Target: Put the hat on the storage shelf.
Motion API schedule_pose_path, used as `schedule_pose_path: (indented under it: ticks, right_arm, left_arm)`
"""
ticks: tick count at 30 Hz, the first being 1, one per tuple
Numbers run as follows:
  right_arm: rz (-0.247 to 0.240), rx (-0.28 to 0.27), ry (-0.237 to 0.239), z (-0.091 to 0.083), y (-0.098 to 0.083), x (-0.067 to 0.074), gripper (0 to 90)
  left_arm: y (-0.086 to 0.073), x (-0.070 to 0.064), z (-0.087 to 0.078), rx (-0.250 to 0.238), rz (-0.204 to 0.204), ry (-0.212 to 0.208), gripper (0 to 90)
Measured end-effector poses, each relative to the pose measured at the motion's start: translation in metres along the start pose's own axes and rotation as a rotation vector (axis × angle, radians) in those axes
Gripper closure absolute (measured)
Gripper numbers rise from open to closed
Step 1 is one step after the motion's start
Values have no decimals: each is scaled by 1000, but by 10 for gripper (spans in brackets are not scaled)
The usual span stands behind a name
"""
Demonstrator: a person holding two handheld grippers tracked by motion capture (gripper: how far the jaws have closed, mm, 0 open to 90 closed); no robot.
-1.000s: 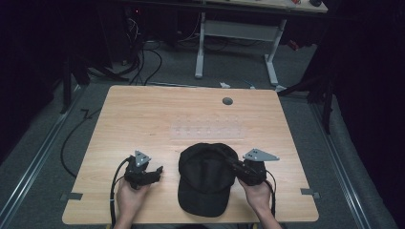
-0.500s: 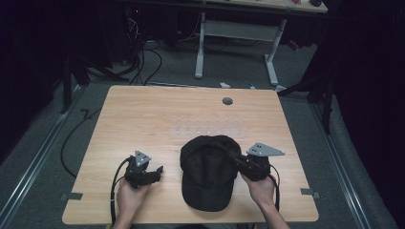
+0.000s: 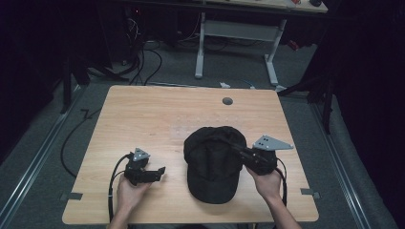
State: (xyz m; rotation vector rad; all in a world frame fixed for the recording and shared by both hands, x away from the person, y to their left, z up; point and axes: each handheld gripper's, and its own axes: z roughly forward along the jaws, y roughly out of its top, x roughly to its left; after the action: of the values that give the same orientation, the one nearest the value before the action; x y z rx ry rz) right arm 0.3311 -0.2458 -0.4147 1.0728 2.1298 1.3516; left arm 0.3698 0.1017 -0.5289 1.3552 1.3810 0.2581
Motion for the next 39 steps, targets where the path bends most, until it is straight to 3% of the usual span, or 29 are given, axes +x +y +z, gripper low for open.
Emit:
schedule_pose_path:
  ticks: [6,14,22,32,34,39]
  right_arm:
    - [-18,-16,12,-3,8,-3,872]
    - [-41,-24,32,-1,14,-3,872]
    - [-64,-42,75,0,17,-2,872]
    - [-87,-63,116,1,20,-3,871]
    - [-91,-68,127,1,21,-3,871]
    - [-108,-70,144,3,25,-1,871]
  left_arm:
    - [12,-23,-9,29,-29,-144,177]
    - [24,-53,-11,118,-59,-312,152]
    - [30,-71,-7,170,-29,-359,123]
    - [36,-78,5,238,-44,-388,85]
    - [38,-79,6,241,-63,-399,85]
    - [41,-81,9,263,-60,-418,83]
